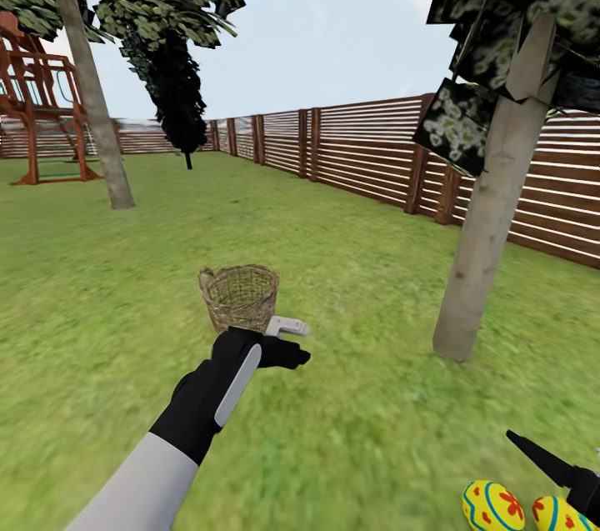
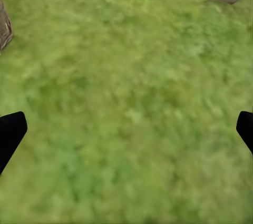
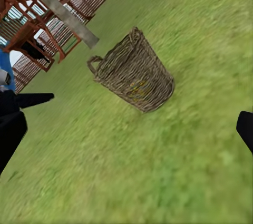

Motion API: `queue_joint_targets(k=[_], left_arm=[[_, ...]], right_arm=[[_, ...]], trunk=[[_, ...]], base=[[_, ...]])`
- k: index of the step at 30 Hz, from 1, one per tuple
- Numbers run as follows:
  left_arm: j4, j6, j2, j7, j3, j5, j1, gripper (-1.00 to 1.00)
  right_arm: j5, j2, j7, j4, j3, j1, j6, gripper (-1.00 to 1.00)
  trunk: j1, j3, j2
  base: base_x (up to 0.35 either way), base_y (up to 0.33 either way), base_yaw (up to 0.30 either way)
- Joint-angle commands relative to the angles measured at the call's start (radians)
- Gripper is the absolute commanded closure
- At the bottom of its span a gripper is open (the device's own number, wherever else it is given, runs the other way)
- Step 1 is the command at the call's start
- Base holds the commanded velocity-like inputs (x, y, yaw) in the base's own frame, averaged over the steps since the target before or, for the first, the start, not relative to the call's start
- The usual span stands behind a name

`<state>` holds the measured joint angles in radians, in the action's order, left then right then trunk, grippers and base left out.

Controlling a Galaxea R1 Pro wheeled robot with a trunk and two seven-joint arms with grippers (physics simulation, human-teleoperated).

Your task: Take the three Easter eggs out of the wicker basket on the lawn in the garden, then place them on the lawn next to a single tree (choose any tree) so that all three eggs are next to the same tree and none are left in the basket.

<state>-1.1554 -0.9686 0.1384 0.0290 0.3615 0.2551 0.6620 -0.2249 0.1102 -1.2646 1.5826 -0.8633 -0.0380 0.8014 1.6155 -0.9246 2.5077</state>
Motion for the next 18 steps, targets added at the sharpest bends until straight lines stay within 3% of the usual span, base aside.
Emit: queue_joint_targets(k=[1, 18], left_arm=[[-0.001, -0.004, 0.0, 0.003, 0.0, 0.004, 0.001, -1.0], [0.0, -0.003, 0.0, 0.005, 0.0, 0.004, 0.001, -1.0]], right_arm=[[-0.005, 0.0, 0.001, 0.0, 0.0, 0.0, 0.007, -1.0], [-0.004, 0.0, 0.001, 0.0, 0.003, 0.0, 0.007, -1.0]], trunk=[[-0.001, 0.003, 0.0], [-0.008, 0.069, -0.004]], base=[[0.0, 0.0, 0.041], [0.0, 0.0, 0.225]])
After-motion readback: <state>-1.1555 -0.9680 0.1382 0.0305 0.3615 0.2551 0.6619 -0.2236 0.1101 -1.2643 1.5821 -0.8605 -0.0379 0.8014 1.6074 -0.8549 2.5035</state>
